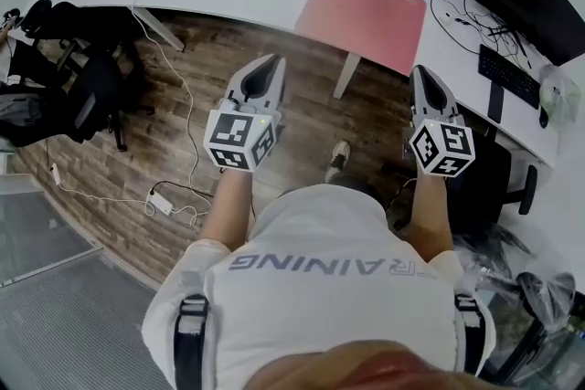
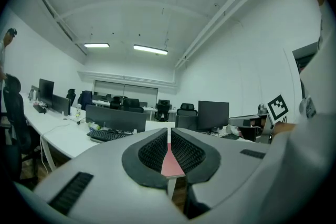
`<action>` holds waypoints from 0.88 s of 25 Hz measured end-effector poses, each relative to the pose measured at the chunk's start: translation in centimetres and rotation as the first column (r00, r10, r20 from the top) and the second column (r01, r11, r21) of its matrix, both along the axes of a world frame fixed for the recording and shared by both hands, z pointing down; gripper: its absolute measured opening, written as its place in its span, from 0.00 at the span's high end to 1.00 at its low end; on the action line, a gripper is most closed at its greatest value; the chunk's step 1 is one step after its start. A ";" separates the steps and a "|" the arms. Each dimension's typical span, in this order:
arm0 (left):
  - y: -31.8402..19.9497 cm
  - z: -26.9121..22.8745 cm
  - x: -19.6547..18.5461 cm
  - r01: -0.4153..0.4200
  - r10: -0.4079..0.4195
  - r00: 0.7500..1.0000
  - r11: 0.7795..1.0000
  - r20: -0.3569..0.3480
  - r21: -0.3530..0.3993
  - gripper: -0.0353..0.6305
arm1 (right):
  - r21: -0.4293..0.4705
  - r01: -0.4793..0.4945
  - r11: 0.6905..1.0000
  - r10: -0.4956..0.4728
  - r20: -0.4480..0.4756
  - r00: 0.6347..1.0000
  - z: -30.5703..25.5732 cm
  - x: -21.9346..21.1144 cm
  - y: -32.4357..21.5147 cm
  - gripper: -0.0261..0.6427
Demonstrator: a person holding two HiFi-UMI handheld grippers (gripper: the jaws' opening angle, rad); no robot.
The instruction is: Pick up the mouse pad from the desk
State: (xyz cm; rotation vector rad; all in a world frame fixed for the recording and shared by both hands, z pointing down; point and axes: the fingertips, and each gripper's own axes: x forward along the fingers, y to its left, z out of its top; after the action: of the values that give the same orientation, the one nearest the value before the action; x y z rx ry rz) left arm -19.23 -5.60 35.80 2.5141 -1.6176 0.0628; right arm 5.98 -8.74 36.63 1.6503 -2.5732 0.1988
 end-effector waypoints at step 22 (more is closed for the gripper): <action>-20.8 2.4 9.6 0.023 -0.019 0.998 0.997 0.055 -0.079 0.88 | -0.093 -0.021 0.995 0.028 0.077 0.997 5.2 11.3 -20.6 0.92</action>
State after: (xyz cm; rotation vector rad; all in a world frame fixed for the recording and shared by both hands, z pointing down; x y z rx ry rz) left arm -9.65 -26.44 38.16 2.4560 -1.6272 0.1905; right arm 17.27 -29.37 41.85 1.6741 -2.5572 0.3854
